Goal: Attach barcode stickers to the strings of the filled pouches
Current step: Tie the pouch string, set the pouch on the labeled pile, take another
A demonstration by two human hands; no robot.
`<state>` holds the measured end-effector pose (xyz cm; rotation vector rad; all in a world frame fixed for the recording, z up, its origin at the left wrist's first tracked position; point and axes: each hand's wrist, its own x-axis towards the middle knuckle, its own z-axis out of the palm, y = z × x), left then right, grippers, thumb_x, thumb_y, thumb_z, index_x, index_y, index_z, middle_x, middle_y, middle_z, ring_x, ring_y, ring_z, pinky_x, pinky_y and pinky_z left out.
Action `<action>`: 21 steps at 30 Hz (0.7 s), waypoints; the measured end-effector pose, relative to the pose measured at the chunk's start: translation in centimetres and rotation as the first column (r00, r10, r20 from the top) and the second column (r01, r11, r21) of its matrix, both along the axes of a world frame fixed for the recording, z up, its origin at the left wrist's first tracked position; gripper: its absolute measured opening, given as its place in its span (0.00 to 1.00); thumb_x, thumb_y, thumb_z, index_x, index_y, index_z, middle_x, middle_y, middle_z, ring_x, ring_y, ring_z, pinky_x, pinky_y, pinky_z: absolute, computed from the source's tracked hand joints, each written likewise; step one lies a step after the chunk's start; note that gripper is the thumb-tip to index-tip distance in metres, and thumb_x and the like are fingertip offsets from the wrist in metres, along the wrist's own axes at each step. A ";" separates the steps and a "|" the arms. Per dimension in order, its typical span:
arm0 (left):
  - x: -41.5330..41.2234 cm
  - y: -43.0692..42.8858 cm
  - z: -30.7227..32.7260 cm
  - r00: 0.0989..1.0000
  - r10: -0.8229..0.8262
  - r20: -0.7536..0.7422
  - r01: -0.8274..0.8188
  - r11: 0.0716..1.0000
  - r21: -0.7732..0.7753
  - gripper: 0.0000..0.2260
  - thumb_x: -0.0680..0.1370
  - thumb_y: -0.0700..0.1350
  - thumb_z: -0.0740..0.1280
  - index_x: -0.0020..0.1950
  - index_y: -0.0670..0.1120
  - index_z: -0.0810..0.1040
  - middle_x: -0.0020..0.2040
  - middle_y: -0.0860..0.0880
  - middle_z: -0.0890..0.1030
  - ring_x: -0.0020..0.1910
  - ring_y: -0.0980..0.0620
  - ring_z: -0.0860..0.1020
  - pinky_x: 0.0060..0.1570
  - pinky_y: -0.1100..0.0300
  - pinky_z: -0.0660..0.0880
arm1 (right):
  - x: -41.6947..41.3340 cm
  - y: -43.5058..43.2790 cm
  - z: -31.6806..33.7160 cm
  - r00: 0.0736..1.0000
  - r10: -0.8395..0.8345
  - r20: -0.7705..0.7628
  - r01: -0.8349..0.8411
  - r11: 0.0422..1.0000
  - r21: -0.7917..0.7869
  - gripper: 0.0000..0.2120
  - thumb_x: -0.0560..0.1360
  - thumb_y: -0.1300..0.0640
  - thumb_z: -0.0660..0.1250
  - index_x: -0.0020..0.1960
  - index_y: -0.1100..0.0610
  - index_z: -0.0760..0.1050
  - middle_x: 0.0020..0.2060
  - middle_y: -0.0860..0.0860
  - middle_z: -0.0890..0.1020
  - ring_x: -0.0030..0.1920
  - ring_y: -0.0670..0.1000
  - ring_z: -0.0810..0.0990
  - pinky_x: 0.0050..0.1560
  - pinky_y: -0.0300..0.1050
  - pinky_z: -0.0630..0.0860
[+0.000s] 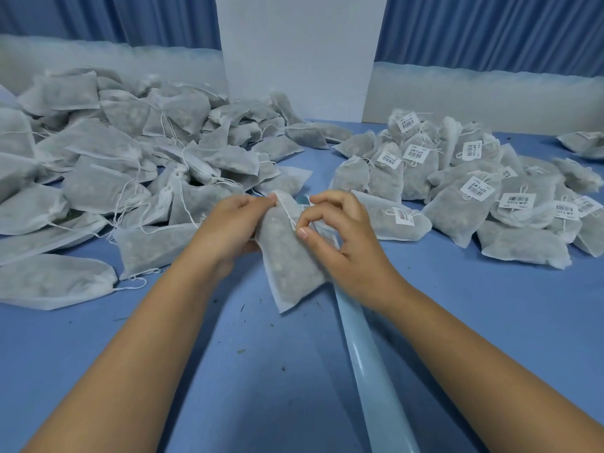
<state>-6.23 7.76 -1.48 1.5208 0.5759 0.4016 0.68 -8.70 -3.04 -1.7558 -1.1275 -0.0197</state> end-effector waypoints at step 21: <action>-0.2 -0.7 -0.1 0.983 -0.181 -0.024 0.179 0.982 -0.066 0.11 0.74 0.50 0.73 0.50 0.44 0.84 0.46 0.45 0.87 0.45 0.50 0.85 0.43 0.61 0.82 | 0.8 0.0 -0.1 0.984 0.080 -0.161 -0.071 0.995 0.064 0.03 0.78 0.59 0.68 0.47 0.52 0.77 0.42 0.38 0.79 0.45 0.41 0.77 0.48 0.35 0.72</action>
